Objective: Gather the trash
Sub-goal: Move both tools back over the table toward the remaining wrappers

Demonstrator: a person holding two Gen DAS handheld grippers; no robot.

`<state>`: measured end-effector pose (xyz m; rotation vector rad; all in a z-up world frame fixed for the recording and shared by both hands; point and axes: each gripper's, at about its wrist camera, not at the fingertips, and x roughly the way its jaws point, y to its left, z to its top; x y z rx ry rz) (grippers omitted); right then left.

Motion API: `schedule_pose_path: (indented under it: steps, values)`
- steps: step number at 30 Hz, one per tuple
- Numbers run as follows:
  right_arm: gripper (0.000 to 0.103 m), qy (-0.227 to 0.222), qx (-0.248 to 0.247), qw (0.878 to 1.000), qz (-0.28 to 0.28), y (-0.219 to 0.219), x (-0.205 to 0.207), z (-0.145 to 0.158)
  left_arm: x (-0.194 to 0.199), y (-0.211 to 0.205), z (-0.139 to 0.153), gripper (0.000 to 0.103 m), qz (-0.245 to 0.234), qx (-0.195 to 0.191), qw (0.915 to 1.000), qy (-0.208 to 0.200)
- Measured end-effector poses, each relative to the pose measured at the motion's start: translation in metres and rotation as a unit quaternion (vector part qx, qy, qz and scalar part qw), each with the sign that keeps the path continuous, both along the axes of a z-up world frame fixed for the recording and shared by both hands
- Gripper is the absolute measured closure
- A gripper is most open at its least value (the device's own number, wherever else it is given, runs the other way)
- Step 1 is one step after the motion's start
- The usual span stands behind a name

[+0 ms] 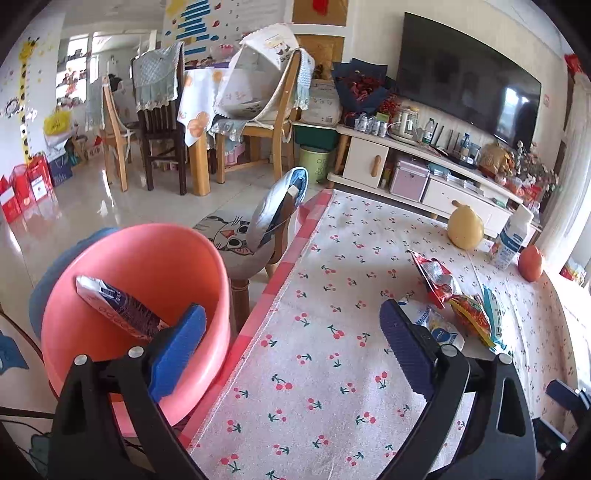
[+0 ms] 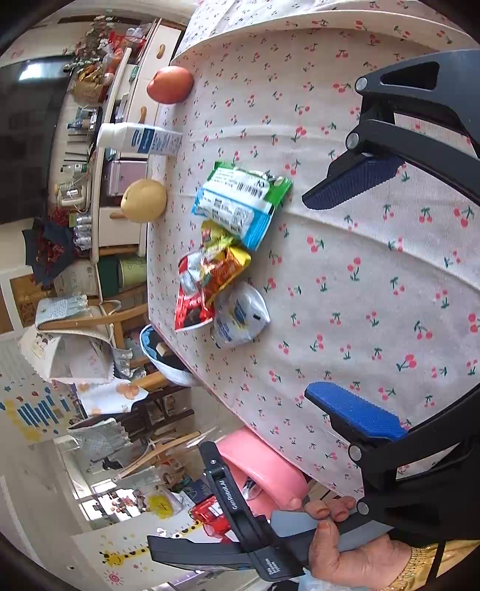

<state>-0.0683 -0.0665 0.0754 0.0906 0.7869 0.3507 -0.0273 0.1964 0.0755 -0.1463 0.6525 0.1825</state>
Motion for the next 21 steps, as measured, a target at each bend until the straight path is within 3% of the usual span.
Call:
schedule_pose_path:
  steps: [9,21]
  values:
    - [0.009,-0.004,0.006,1.0,-0.022,-0.032,0.003,-0.004,0.006,-0.03,-0.002,0.007,-0.023,0.046,0.9986,0.012]
    - [0.009,-0.022,-0.016,0.999,-0.042,-0.055,0.012,-0.002,0.012,-0.064,-0.004,0.006,-0.054,0.075,0.9957,0.009]
